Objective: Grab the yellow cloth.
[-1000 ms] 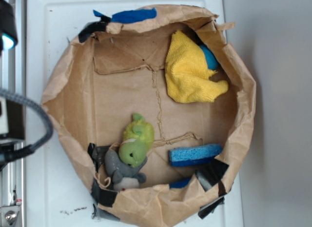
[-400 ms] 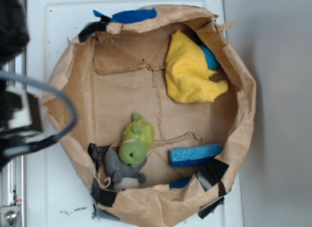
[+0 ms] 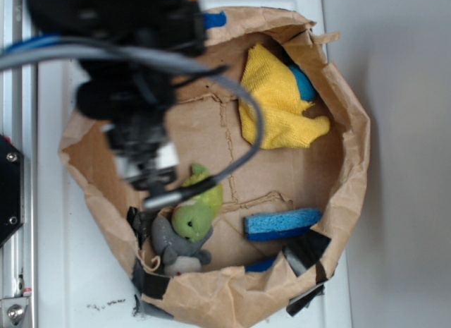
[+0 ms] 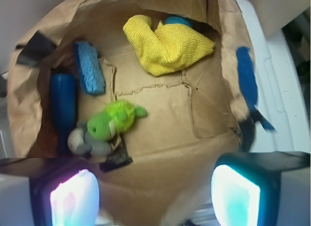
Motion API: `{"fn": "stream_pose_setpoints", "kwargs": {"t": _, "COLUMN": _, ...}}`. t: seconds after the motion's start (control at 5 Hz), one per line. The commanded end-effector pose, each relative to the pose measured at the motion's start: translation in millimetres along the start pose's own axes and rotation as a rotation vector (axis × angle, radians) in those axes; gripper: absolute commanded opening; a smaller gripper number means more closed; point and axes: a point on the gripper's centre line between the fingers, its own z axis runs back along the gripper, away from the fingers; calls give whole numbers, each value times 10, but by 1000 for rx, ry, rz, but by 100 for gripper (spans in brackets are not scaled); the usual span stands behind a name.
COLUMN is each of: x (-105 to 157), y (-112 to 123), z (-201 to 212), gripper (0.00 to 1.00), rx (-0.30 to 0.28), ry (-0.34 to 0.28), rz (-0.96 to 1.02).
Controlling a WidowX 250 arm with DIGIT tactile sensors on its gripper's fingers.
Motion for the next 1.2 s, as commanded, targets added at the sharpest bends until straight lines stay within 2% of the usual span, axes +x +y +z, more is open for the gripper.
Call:
{"fn": "stream_pose_setpoints", "kwargs": {"t": 0.0, "x": 394, "y": 27, "z": -162, "gripper": 100, "rx": -24, "ry": -171, "rz": 70}}
{"fn": "stream_pose_setpoints", "kwargs": {"t": 0.2, "x": 502, "y": -63, "z": -295, "gripper": 100, "rx": -11, "ry": -266, "rz": 44}}
{"fn": "stream_pose_setpoints", "kwargs": {"t": 1.0, "x": 502, "y": -63, "z": -295, "gripper": 100, "rx": -11, "ry": -266, "rz": 44}}
